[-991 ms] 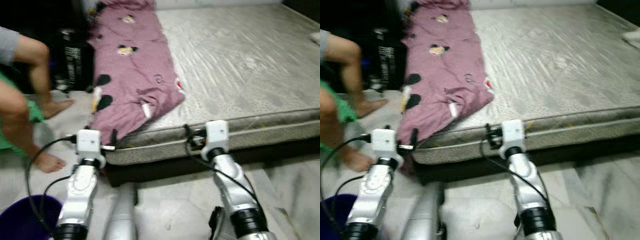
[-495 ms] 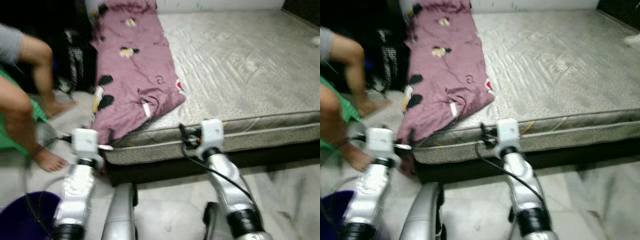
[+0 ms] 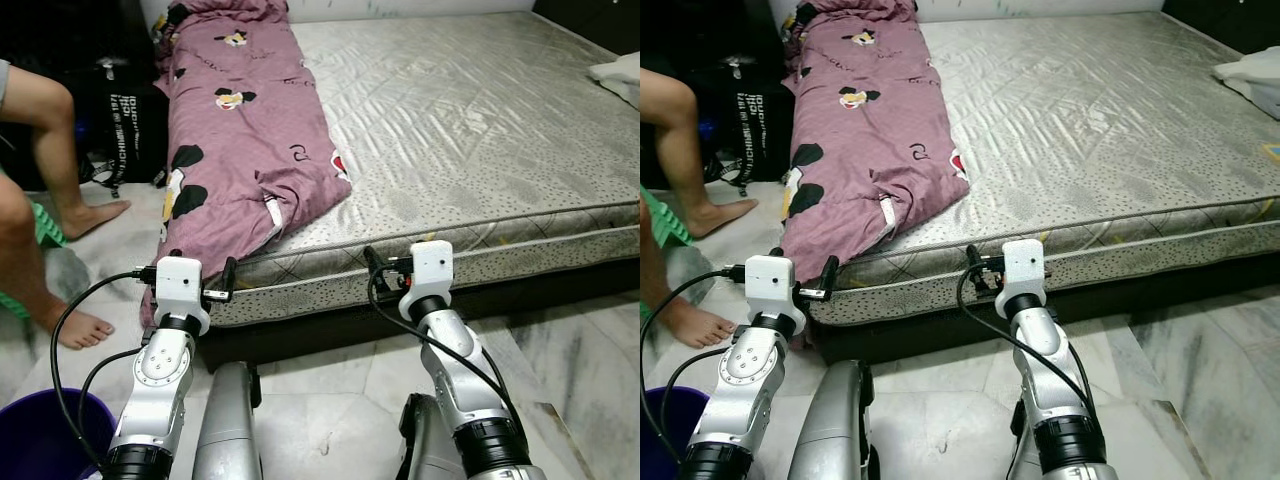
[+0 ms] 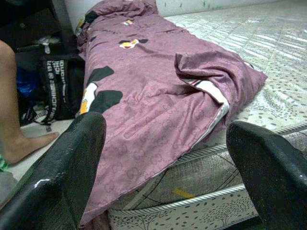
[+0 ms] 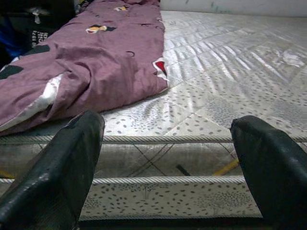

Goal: Clean up the room

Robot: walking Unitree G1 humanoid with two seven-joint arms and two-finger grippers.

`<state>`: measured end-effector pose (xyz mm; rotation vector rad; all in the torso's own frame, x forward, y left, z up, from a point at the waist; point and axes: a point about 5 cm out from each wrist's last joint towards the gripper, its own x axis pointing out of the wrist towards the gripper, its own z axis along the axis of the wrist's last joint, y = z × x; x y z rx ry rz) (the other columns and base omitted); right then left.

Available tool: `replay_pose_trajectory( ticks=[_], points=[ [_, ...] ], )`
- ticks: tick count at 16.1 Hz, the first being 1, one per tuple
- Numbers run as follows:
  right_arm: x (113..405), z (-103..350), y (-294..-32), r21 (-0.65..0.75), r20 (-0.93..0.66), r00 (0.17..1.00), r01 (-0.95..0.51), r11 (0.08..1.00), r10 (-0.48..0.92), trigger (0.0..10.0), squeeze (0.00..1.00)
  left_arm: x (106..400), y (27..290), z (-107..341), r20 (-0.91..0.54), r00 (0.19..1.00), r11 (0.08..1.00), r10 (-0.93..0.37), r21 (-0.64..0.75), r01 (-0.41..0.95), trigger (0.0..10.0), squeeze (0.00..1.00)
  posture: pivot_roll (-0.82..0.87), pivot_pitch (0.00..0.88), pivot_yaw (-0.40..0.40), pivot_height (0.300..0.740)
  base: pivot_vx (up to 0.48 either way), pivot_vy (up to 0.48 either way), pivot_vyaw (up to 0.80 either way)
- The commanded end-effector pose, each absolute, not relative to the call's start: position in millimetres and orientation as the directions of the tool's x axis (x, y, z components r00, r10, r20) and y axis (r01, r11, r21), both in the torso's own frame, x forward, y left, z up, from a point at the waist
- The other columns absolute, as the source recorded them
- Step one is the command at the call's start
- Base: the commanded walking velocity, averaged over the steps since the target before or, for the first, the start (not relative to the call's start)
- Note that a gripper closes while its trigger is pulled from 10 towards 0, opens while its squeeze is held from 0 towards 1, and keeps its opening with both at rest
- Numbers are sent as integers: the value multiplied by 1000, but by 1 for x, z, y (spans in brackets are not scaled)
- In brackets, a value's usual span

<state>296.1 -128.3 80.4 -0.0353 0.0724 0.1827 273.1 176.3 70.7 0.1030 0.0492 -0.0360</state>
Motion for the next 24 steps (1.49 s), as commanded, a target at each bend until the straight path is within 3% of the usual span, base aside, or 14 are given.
replay_pose_trajectory(
  ticks=[1,8,18,24],
  points=[
    [298,83,-128,-27,-69,981,-182,983,180,10000,0,276,177,74,-39,999,993,-33,108,37,10000,0,65,0,5,544,296,0,0],
    [299,84,-127,-35,-64,980,-191,981,188,10000,0,277,177,75,-39,999,993,-34,109,38,10000,0,64,0,4,544,295,0,537],
    [301,83,-128,-30,-75,981,-180,983,178,10000,0,279,176,73,-52,998,993,-38,109,44,10000,0,63,0,5,544,309,0,0],
    [301,81,-130,-21,-88,982,-168,986,166,10000,0,282,175,74,-59,997,993,-43,105,49,10000,0,60,0,4,544,0,0,0]
  ],
)
